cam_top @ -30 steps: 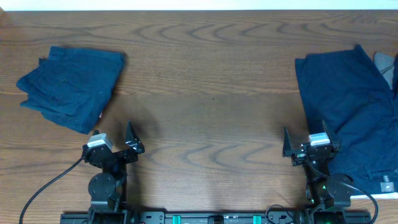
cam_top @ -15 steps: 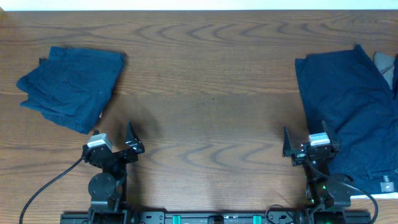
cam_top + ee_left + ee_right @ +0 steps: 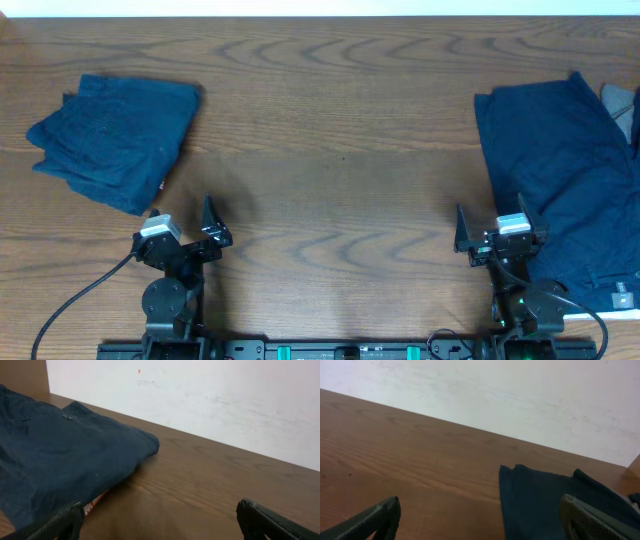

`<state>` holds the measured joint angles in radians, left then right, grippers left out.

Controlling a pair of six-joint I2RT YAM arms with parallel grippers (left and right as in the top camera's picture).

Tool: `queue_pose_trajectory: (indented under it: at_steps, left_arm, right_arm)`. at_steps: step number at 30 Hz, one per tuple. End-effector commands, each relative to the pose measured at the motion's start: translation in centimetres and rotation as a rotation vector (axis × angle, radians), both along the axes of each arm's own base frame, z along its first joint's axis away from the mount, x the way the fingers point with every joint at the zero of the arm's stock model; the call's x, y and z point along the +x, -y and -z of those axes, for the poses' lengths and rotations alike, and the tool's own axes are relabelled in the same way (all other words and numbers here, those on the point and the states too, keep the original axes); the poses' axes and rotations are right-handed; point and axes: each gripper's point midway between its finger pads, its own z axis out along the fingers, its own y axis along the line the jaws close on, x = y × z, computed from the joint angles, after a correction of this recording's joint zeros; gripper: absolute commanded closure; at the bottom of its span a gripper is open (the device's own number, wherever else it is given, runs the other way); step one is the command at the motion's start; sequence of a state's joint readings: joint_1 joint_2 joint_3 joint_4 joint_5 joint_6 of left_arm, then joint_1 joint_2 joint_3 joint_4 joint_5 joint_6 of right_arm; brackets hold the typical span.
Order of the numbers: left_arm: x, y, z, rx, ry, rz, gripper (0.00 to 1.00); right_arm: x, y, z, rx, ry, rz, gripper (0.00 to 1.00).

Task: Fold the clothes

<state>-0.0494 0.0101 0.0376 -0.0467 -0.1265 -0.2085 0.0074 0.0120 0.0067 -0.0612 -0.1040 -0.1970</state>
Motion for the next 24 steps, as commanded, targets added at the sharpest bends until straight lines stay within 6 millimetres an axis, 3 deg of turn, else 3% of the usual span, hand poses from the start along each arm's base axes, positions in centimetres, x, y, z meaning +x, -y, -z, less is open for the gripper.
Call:
queue_pose_trajectory:
  at_steps: [1, 14, 24]
  left_arm:
    - [0.1, 0.0, 1.8, 0.014, -0.041, 0.005, 0.02]
    - [0.1, 0.3, 1.7, 0.011, -0.04, 0.022, 0.02]
    - [-0.4, 1.2, -2.3, -0.035, -0.048, 0.067, 0.02]
  right_arm:
    - [0.0, 0.0, 0.0, 0.008, 0.0, -0.001, 0.01]
    - [0.0, 0.0, -0.1, 0.033, -0.003, 0.003, 0.01]
    - [0.1, 0.9, -1.9, 0.105, -0.094, 0.063, 0.01]
